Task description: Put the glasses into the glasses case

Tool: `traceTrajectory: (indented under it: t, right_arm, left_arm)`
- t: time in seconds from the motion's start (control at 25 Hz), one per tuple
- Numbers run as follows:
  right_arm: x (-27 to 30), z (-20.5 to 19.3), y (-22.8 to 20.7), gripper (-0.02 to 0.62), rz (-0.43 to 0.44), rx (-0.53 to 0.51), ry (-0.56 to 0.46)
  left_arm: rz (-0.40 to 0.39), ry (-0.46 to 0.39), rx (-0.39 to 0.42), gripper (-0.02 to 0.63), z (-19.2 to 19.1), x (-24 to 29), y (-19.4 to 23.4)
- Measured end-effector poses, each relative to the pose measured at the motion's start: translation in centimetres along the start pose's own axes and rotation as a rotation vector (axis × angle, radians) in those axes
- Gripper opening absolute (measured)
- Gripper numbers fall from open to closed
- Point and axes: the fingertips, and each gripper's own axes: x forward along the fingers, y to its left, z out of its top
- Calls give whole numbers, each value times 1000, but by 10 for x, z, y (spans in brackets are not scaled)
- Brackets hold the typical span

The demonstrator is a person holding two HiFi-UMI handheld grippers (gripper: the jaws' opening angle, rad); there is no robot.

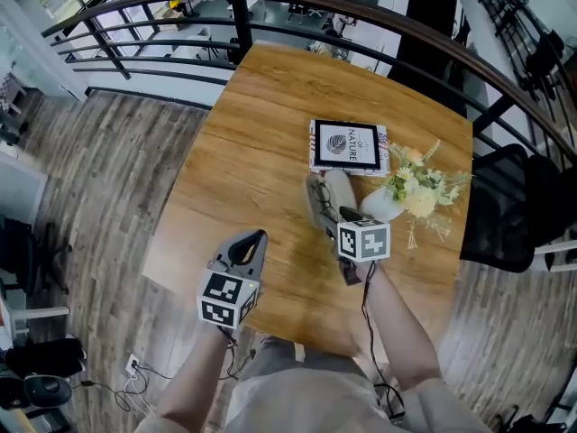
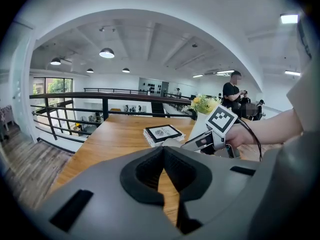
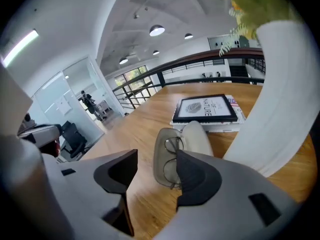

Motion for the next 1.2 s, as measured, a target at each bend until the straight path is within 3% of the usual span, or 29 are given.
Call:
traceTrajectory:
  t: [0.24, 0.4, 0.52, 0.76, 0.88, 1.2]
  right_arm:
    - [-66, 54, 34, 182, 90, 76, -188]
    - [-121, 87, 65, 130, 131, 4, -304]
    - [-163, 108, 90, 73, 185, -30, -393]
    - [-244, 138, 132, 48, 236, -135, -564]
    - [-284, 143, 147, 34, 245, -190, -632]
    - [-347, 136, 178, 28, 253, -305, -737]
  left_arm:
    - [24, -72, 71, 15, 42, -22, -4]
    - [47, -138, 194, 15, 83, -42, -17]
    - [85, -227, 242, 15, 122, -64, -24]
    - [96, -370, 313, 15, 184, -110, -45]
    - [110, -403, 361, 16, 197, -129, -60]
    - [119, -404, 381, 15, 206, -168, -89]
